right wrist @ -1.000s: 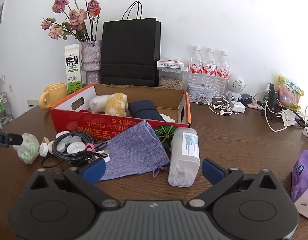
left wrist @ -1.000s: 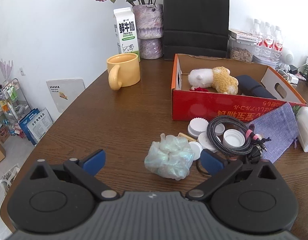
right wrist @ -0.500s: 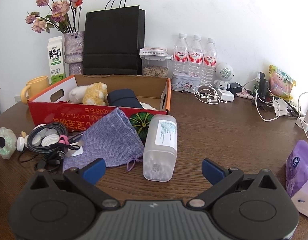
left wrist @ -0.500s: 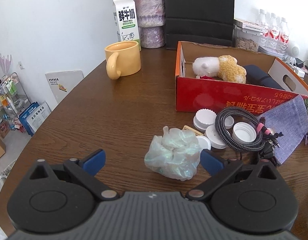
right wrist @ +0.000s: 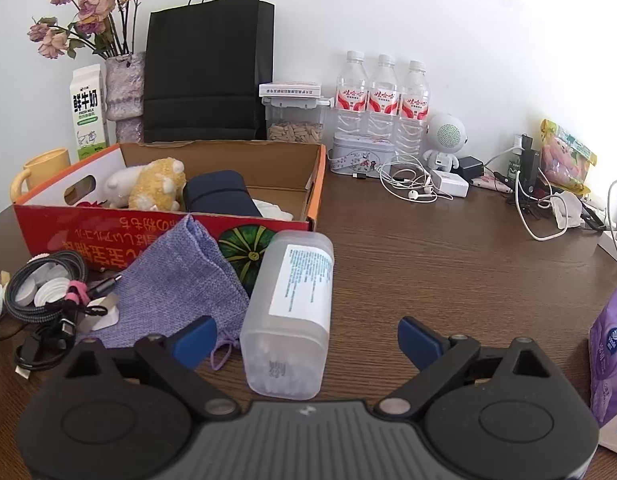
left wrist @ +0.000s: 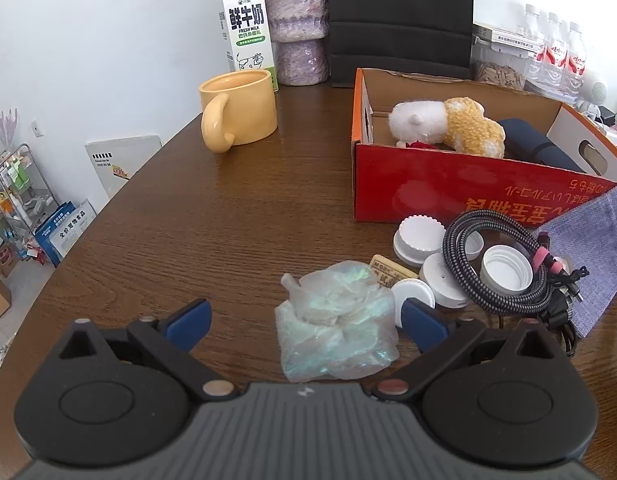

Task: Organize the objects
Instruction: 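Grasp the clear plastic bag with the left tool while the right tool grasps the white container, then carry the plastic bag and white container into the box and open both tools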

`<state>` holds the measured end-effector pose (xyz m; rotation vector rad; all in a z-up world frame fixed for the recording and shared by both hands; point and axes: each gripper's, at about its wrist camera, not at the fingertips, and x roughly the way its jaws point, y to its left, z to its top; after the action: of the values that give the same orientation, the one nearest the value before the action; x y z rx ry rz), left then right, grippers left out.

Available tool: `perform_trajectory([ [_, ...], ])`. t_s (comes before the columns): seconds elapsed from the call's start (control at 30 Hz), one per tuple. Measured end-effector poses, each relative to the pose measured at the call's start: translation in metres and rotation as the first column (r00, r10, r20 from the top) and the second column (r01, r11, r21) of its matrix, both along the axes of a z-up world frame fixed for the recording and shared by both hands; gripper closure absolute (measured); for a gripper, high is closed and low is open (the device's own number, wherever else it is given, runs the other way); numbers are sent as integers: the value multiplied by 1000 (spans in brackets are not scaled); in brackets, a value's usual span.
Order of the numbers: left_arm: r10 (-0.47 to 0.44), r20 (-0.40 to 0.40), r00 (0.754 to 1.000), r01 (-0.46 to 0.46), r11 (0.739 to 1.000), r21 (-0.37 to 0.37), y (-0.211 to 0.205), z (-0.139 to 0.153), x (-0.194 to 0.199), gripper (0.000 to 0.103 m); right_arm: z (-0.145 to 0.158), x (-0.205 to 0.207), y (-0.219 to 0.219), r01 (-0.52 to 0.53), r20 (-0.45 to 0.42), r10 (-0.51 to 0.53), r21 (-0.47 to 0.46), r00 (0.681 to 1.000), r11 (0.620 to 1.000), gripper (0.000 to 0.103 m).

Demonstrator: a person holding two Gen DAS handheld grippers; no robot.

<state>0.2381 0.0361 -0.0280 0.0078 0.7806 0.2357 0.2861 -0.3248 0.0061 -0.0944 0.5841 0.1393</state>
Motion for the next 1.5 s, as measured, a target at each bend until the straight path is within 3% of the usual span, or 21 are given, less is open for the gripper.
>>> perform_trajectory([
  [0.33,-23,22,999,23,1000,5,-1,-3,-1,0,-6,3,-6,9,34,-11,41,999,999,22],
  [0.53,-29,14,999,30,999,-18,1,-9,-1,8,-9,3,-2,9,44,-10,22,999,1000,25],
  [0.67,-35,7,999,36,999,-26,1,-11,-2,19,-10,5,-2,16,42,-17,20,999,1000,28],
  [0.8,-45,2,999,45,999,-30,0,-13,-3,26,-13,6,-2,7,28,-8,27,1000,1000,45],
  [0.9,-56,-3,998,56,998,-37,-1,-14,-5,40,-13,6,-3,-9,25,8,50,1000,999,63],
  [0.97,-60,3,998,60,997,-39,-2,-14,-7,53,-13,5,-3,-5,28,4,52,1000,999,63],
  [1.07,-63,13,998,63,998,-28,-4,-13,-9,58,-12,3,-4,-1,39,-1,58,999,998,63],
  [1.5,-53,57,997,54,999,-7,-1,1,-22,62,-5,-16,-3,6,121,-12,54,993,999,64],
])
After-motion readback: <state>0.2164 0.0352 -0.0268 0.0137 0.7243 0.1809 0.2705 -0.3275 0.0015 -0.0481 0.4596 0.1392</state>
